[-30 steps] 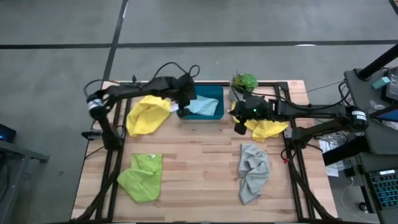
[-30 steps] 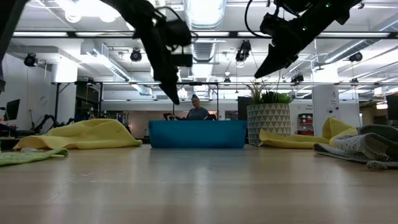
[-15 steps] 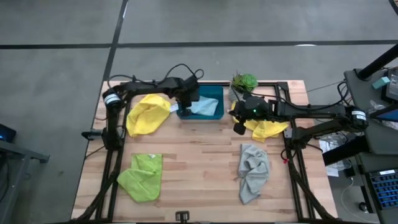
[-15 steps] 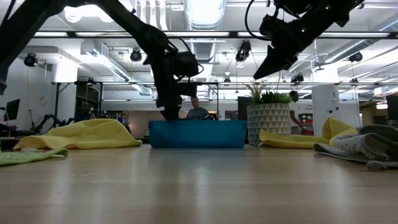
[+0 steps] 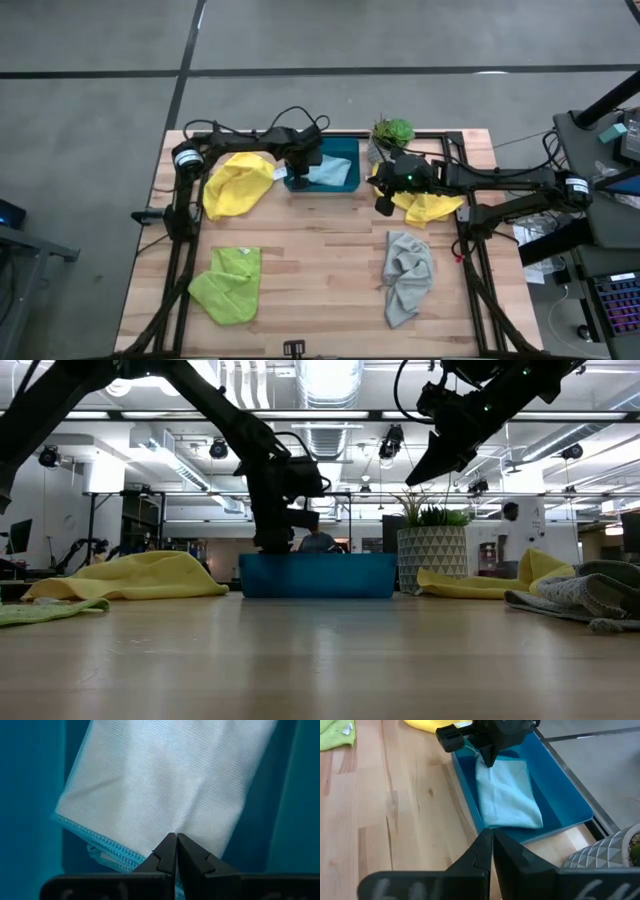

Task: Fold microfiber towels
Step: Put the folded blue microfiber cloth into the blue bin

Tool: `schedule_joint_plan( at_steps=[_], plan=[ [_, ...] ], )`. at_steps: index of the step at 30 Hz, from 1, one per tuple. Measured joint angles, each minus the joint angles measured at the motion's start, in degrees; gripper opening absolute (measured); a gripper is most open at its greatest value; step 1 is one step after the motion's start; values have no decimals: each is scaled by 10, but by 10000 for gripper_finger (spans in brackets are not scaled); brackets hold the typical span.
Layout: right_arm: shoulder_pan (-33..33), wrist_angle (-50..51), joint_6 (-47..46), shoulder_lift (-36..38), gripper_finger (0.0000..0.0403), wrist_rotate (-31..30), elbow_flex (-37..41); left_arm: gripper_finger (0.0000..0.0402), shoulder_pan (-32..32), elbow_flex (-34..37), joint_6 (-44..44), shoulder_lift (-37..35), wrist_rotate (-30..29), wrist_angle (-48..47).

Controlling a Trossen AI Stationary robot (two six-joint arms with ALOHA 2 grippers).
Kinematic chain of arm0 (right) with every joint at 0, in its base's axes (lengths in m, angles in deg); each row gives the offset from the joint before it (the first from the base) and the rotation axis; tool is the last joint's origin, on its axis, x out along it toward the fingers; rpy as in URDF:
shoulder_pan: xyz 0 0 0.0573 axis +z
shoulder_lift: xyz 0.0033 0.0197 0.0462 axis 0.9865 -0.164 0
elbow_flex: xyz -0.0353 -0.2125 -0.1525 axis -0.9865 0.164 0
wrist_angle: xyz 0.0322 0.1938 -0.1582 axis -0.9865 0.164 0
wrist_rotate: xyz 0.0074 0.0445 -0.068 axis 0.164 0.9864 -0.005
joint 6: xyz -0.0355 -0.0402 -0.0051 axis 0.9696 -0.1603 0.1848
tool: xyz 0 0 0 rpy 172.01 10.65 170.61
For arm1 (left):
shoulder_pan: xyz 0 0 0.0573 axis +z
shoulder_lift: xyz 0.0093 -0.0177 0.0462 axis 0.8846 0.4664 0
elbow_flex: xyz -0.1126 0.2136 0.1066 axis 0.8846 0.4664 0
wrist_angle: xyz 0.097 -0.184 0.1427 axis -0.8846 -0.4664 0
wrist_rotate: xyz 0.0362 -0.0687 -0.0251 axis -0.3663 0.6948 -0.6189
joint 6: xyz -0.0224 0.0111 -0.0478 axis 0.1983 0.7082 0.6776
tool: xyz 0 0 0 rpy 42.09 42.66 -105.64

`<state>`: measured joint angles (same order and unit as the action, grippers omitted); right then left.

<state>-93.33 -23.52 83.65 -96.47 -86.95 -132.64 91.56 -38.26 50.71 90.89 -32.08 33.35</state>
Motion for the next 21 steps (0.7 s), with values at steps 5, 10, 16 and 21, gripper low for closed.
schedule_joint_plan(
  at_steps=[5,10,16,21],
  plan=[
    [0,0,0,0,9,0,0,0,0,1,12,0,26,-4],
    [0,0,0,0,9,0,0,0,-1,0,12,0,62,-5],
    [0,0,0,0,9,0,0,0,-1,-20,8,-9,75,-5],
    [0,0,-6,0,9,-1,0,0,3,-50,-21,-11,61,-1]
  ],
)
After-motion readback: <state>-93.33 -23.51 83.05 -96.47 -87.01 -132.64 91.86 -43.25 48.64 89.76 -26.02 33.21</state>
